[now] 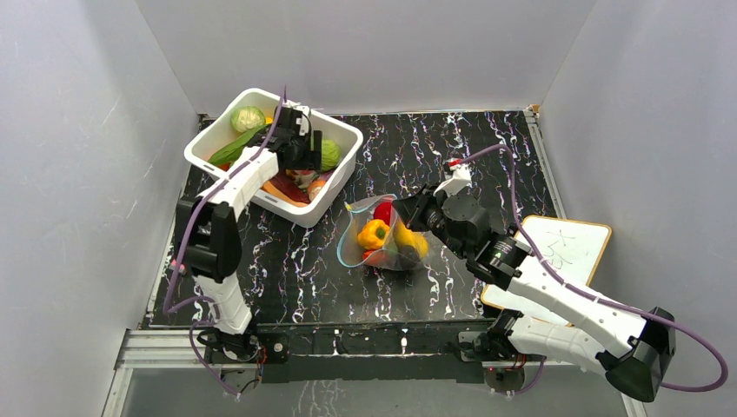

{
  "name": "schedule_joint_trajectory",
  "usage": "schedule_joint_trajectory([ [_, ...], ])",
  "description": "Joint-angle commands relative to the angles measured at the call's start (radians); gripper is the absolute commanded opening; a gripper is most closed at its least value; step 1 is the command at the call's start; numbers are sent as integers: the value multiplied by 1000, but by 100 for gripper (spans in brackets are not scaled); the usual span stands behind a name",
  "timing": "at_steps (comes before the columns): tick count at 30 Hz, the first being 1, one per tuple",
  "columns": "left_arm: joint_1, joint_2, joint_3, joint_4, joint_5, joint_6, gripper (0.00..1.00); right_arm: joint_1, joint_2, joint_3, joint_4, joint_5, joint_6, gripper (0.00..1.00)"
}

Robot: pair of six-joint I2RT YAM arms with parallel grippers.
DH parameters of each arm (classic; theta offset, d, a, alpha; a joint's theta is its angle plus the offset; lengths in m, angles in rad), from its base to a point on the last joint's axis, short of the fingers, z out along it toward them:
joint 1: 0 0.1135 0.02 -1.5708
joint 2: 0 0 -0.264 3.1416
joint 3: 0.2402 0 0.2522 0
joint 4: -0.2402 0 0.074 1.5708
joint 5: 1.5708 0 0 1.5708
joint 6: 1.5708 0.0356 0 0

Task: Place the food in the zip-top bag and seal the zipper
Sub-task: Pick up the fake fruit from the bin, then place the fake fruit in the zipper food storage bag.

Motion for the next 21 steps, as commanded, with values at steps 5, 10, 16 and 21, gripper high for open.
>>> schedule_joint_trajectory([
  [5, -3, -225, -41, -44, 92, -3, 56, -4, 23, 65, 27, 21, 4, 0],
  [10, -2, -328, -92, -39, 205, -13, 57, -4, 24, 86, 15, 53, -8, 0],
  [16, -3, -463, -183, -31, 374, -71, 57, -4, 49, 131, -24, 50, -3, 0],
  [21, -2, -557, -227, -53, 539, -122, 57, -4, 63, 124, -20, 62, 15, 0],
])
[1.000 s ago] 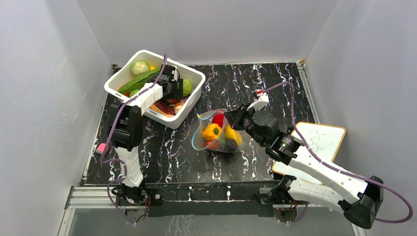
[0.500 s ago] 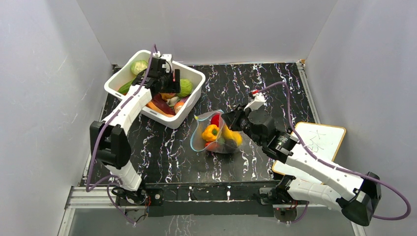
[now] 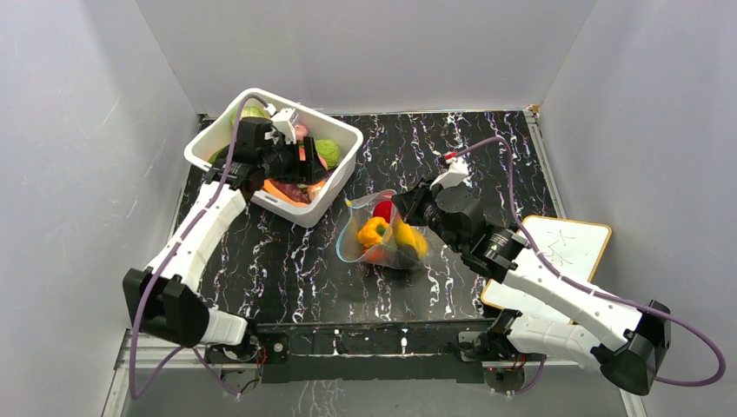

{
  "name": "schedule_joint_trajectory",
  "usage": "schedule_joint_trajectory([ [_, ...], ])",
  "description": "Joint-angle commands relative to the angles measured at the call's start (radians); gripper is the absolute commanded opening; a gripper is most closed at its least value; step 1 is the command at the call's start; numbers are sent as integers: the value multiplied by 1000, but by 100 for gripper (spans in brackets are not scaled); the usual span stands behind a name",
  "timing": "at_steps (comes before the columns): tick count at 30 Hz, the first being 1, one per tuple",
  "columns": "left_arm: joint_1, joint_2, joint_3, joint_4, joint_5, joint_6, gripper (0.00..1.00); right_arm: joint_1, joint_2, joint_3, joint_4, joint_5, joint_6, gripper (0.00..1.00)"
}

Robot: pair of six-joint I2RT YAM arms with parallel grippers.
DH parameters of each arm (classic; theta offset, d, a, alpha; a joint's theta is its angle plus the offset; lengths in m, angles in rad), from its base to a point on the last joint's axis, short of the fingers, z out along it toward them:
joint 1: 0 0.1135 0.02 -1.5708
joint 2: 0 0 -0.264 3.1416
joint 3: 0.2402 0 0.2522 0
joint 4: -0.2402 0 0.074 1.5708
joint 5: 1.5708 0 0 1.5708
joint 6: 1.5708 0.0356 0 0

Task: Place the food in the zip-top bag and seal the zipper
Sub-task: Place the fake fruit in the zipper food storage bag.

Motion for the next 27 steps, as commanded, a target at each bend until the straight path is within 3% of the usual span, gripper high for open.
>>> schedule_joint_trajectory([
  [1, -3, -109, -18, -46, 232, -59, 57, -5, 7, 49, 39, 31, 16, 0],
  [4, -2, -160, -50, -45, 338, -94, 57, -4, 16, 59, 41, 13, 32, 0],
  [10, -1, -289, -207, 123, 496, -247, 57, -4, 33, 64, 35, -26, 83, 0],
  [18, -4, -323, -248, 212, 667, -357, 57, -4, 30, 68, 36, -10, 105, 0],
  [27, -42, -348, -397, 388, 706, -460, 57, -4, 37, 76, 40, -27, 115, 0],
])
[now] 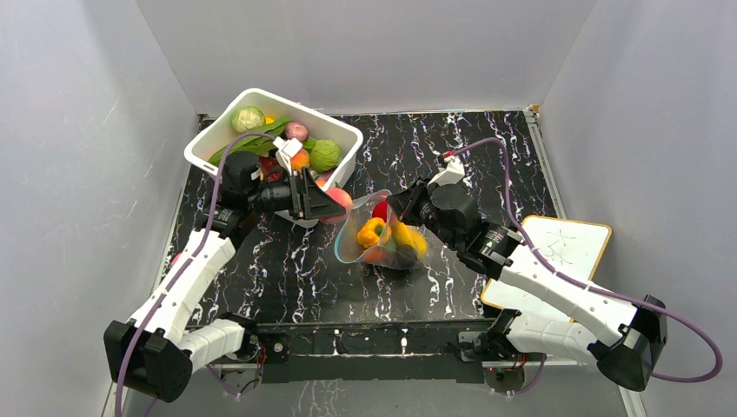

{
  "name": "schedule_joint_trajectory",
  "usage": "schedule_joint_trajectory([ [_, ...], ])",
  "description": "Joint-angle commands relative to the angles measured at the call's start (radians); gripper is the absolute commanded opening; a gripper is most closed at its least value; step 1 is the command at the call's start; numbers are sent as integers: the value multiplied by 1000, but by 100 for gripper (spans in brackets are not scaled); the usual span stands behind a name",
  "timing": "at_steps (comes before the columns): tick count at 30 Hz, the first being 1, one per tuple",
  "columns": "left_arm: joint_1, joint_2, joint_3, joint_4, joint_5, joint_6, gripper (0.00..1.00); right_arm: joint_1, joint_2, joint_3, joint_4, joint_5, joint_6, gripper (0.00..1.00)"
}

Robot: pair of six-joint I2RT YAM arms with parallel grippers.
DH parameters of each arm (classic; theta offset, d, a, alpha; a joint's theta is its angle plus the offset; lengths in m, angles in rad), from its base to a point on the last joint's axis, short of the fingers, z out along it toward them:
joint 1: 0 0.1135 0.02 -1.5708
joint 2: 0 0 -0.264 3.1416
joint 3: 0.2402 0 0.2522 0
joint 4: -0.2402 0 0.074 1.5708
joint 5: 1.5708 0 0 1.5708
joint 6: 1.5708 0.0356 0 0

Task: Place the food in the zip-top bag and seal the zipper
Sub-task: Place the fake fruit in the zipper food storage bag.

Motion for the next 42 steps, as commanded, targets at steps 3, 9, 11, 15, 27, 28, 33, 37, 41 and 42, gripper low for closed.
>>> schedule_joint_trajectory([
  [3, -64, -14, -101, 143, 37, -85, 57, -4, -4, 46, 62, -16, 31, 0],
  [9, -139, 40, -115, 186, -8, -94, 59, -4, -4, 53, 87, -67, 34, 0],
  [11, -148, 60, -97, 164, -34, -80, 59, -4, -4, 59, 89, -92, 23, 0],
  [15, -174, 90, -66, 134, -80, -69, 60, -4, -9, 51, 102, -143, 25, 0],
  [27, -236, 126, -15, 83, -159, -54, 84, -4, -29, 27, 150, -201, 45, 0],
  [28, -242, 123, -6, 70, -171, -45, 87, -4, -33, 24, 151, -196, 46, 0],
  [33, -253, 115, 16, 25, -203, -31, 96, -4, -40, 30, 128, -171, 32, 0],
  [37, -254, 103, 28, 2, -228, -40, 97, -4, -48, 37, 112, -154, 18, 0],
  [41, -254, 93, 62, -61, -257, -9, 94, -4, -58, 29, 104, -136, 18, 0],
  [42, -254, 87, 67, -81, -278, 0, 93, -4, -60, 25, 100, -130, 18, 0],
])
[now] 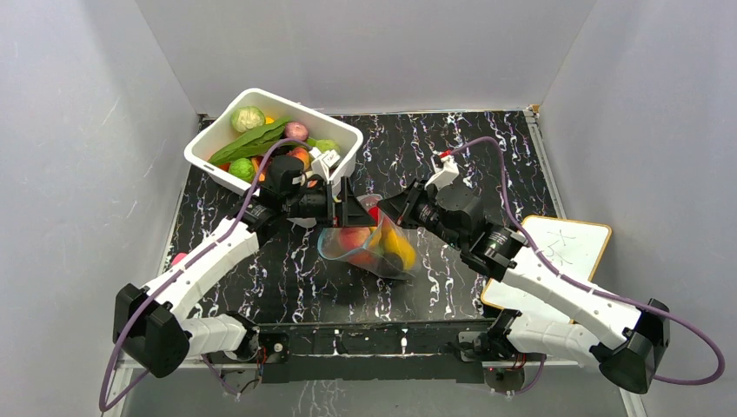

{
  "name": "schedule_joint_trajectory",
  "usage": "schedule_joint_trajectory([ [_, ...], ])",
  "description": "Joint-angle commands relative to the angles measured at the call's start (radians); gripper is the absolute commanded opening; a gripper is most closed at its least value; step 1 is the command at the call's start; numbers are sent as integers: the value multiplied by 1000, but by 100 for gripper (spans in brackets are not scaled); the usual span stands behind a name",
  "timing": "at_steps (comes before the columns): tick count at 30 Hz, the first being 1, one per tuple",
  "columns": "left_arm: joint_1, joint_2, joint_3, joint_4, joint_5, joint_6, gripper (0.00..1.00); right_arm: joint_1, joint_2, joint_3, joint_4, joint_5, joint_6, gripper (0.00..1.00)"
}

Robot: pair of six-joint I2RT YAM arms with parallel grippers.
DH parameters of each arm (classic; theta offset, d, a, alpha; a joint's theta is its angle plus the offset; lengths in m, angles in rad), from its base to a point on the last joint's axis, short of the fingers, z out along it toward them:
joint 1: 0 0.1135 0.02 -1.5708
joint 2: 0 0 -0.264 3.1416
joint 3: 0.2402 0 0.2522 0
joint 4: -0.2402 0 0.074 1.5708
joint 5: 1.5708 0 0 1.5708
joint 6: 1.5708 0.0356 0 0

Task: Place the food in the zip-top bag and seal the zipper
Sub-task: Place the fake fruit in the zipper food storage bag, then pick up the fake fruit from the bin.

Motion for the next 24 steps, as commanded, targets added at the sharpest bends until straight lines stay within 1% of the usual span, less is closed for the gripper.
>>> schedule_joint_trajectory([
  [1, -3, -54, 71, -96, -64, 47, 92, -4, -40, 24, 61, 41, -9, 0],
  [7, -2, -83, 140, -217, -182, 117, 88, -5, -47, 27, 42, 59, -11, 0],
  [10, -2, -101, 171, -277, -245, 159, 87, -4, -37, 58, 10, 51, -13, 0],
  [14, -3, -129, 191, -352, -375, 191, 80, -4, -46, 79, -14, 66, -30, 0],
  [19, -3, -121, 223, -431, -463, 235, 74, -4, -88, 48, -19, 111, -26, 0],
  [24, -3, -112, 221, -428, -569, 292, 75, -4, -111, 6, -19, 133, -21, 0],
])
